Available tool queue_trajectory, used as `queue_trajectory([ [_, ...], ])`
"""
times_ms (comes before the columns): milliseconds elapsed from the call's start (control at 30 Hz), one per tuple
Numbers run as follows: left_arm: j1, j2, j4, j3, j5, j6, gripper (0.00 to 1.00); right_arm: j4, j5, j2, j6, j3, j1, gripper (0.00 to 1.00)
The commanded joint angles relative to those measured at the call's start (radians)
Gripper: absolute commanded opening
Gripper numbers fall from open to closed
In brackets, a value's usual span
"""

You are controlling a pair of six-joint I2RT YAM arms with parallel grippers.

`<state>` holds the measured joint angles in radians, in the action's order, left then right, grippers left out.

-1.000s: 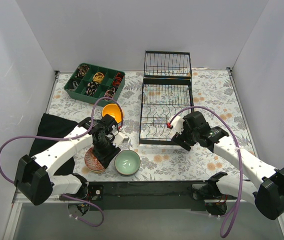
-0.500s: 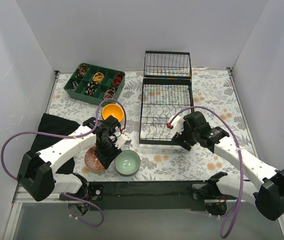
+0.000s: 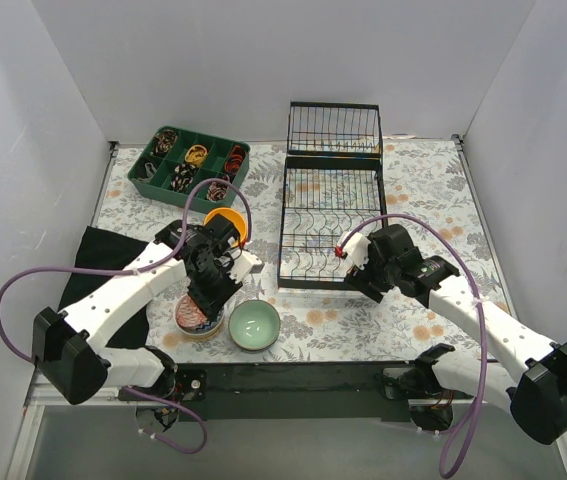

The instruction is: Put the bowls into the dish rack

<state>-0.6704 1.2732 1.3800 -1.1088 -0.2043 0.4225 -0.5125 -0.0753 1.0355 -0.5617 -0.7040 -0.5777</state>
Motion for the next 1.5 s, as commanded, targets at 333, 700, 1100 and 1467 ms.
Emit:
queue_trajectory([
  [333,-0.001,-0.054,0.014,-0.198,0.031,-0.016,0.00,0.034,-0.001,0.026,-0.012,-0.029,0.006,0.84],
  [700,-0.001,0.093,0.005,-0.495,-0.066,-0.057,0.00,0.037,-0.113,0.064,0.051,-0.141,0.047,0.84],
  [1100,-0.003,0.475,-0.347,-0.830,-0.197,-0.036,0.00,-0.053,-0.155,0.144,0.393,-0.454,0.521,0.99],
  [1467,-0.003,0.790,-0.749,-1.012,-0.539,0.217,0.00,-0.147,-0.093,0.261,0.451,-0.545,0.720,0.97],
])
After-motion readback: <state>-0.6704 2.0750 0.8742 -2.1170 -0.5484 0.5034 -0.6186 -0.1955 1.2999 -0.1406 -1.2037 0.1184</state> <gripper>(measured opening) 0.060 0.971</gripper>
